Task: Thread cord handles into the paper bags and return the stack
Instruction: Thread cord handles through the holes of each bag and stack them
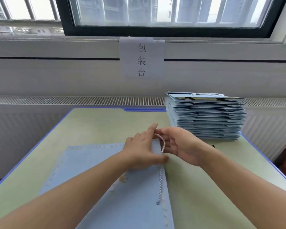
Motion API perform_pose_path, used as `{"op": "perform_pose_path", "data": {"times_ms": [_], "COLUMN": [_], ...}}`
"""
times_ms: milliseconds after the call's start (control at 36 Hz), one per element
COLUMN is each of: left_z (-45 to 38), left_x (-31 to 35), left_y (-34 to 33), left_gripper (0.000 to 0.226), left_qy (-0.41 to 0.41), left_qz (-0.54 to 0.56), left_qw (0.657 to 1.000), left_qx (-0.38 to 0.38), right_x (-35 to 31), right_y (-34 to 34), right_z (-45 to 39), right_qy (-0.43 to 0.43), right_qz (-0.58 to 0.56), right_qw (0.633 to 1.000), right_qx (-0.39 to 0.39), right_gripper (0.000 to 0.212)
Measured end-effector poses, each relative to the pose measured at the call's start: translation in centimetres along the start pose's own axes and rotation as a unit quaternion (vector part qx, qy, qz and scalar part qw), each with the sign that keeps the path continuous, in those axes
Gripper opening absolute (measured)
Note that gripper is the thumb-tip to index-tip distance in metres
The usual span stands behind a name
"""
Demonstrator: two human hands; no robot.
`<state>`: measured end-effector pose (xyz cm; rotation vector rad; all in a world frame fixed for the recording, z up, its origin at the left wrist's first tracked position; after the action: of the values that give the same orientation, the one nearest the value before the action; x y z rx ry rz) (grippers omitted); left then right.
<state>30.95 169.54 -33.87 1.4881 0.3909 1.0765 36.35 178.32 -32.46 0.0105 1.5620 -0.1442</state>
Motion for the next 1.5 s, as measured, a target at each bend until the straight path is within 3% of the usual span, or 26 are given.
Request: {"op": "perform_pose_path", "data": {"times_ms": [83, 167, 250, 361, 417, 556, 583, 694, 944, 1278, 1500], "left_z": [0.4, 0.3, -0.2, 0.0, 0.1, -0.3, -0.5, -0.8, -1.1, -0.8, -0.9], "left_x": [-0.2, -1.3, -2.1, -2.1, -1.9, -2.1, -2.3, -2.7, -3.4, -3.0, -3.0], "left_y": [-0.2, -0.6, -0.9, -0.6, -0.4, 0.0, 0.1, 0.5, 0.5, 0.7, 0.8], "left_gripper": [0.098, 0.089, 0.077, 0.066, 0.060, 0.047, 0.046, 0.046, 0.059, 0.049, 0.048], "left_qy": [0.011, 0.015, 0.004, -0.004, -0.003, -0.007, -0.007, -0.007, 0.008, 0.004, -0.001], "left_qz": [0.083, 0.176, 0.240, 0.296, 0.328, 0.402, 0.405, 0.424, 0.507, 0.532, 0.538], "left_qw": [0.996, 0.984, 0.969, 0.952, 0.940, 0.911, 0.910, 0.901, 0.847, 0.826, 0.821], "left_qx": [-0.010, -0.028, -0.051, -0.082, -0.091, -0.088, -0.086, -0.091, -0.161, -0.186, -0.192], "right_x": [-1.4, -4.0, -4.4, -2.7, -1.8, -1.5, -1.6, -1.7, 0.4, 1.8, 1.7], "right_y": [3.1, 6.6, 8.1, 8.1, 8.0, 6.7, 6.2, 3.4, 2.0, -1.0, -1.4], "right_z": [0.1, 0.7, 1.4, 2.2, 2.7, 2.8, 2.7, 2.3, 1.0, -1.3, -1.1], "right_qy": [0.042, 0.121, 0.093, 0.008, -0.019, 0.019, 0.050, 0.145, 0.111, 0.128, 0.179], "right_qz": [0.156, 0.345, 0.481, 0.524, 0.564, 0.681, 0.678, 0.517, 0.560, 0.389, 0.349], "right_qw": [0.986, 0.928, 0.872, 0.843, 0.811, 0.715, 0.720, 0.839, 0.821, 0.911, 0.918], "right_qx": [0.035, 0.066, -0.006, -0.121, -0.155, -0.155, -0.142, -0.087, -0.026, -0.050, -0.058], "right_gripper": [0.020, 0.017, 0.024, 0.022, 0.019, 0.018, 0.018, 0.022, 0.029, 0.020, 0.022]}}
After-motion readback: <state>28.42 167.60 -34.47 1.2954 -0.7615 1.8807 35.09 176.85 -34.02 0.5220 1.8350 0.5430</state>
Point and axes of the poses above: each hand's wrist, its own z-axis away from the middle knuckle, its own y-axis out of the back of the hand, x = y × z, the point moved 6 cm from there along -z, towards the middle knuckle, and after that the axes turned 12 degrees about y, right-handed, at the moved point
